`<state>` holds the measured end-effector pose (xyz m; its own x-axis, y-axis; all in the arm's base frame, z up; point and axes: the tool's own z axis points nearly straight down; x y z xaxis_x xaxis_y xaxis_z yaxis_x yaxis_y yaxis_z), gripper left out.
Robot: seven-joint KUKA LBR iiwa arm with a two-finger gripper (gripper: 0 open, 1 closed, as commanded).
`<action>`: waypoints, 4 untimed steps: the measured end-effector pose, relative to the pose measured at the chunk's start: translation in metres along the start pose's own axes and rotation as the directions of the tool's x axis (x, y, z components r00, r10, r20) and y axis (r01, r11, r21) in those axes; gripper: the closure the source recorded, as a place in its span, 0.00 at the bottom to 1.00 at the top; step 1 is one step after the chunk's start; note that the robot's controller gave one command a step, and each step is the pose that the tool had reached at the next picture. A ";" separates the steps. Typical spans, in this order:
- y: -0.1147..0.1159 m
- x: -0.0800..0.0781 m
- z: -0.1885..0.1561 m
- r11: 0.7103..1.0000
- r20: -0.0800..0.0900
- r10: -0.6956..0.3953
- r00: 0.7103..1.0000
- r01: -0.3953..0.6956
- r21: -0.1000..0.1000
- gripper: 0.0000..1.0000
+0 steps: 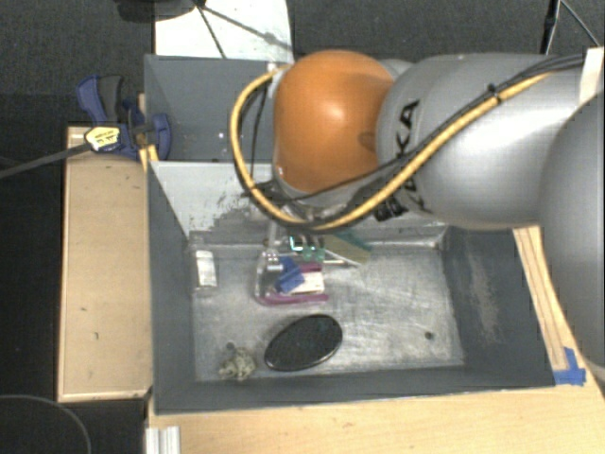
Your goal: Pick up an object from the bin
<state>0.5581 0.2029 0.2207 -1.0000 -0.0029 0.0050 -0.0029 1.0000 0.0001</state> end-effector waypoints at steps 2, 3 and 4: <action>-0.001 -0.002 -0.005 1.000 0.008 0.007 1.000 -0.007 -0.002 0.00; -0.077 0.056 0.114 0.981 0.009 -0.195 0.981 0.195 -0.002 0.00; -0.085 0.069 0.147 0.882 0.018 -0.472 0.881 0.472 0.002 0.00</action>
Offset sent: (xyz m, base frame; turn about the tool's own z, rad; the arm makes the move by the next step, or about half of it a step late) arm 0.0000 0.0000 0.0000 0.0000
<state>0.4891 0.1174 0.0744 -0.8801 -0.4746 -0.0139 -0.4747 0.8802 0.0009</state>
